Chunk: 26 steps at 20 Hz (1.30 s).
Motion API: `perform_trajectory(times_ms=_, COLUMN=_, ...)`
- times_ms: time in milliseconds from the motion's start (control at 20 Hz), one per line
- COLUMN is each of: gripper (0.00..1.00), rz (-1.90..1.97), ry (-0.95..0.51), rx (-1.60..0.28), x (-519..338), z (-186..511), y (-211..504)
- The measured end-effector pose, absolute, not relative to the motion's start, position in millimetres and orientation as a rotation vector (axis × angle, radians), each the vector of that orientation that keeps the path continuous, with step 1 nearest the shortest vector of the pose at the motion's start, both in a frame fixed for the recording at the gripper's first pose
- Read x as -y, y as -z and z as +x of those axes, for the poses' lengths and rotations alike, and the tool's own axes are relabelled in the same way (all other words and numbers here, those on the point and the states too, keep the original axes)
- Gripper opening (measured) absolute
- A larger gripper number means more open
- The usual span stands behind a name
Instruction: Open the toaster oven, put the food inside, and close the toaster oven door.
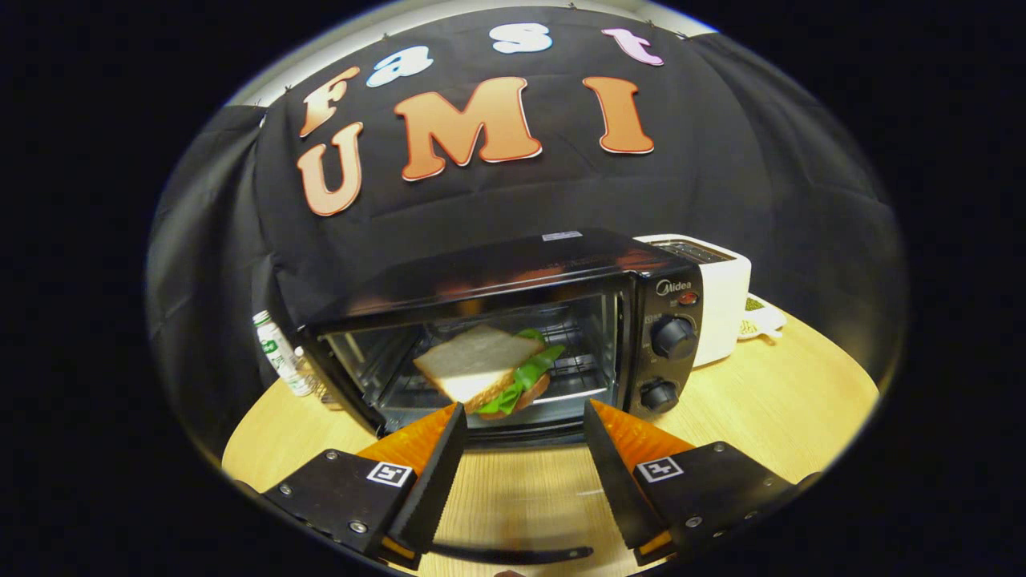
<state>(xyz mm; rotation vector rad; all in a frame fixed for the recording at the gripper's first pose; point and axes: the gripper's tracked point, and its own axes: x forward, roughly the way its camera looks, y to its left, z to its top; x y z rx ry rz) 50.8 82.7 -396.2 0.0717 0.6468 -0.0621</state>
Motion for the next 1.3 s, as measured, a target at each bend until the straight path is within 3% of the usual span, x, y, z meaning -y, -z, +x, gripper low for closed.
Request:
perform_trajectory(times_ms=750, gripper=0.89, rz=-0.02, ry=-0.087, rx=-0.88, x=-83.2, z=-78.0, y=435.0)
perform_trajectory(times_ms=1300, gripper=0.89, rz=-0.021, ry=-0.163, rx=-1.02, x=-107.1, z=-91.9, y=482.2)
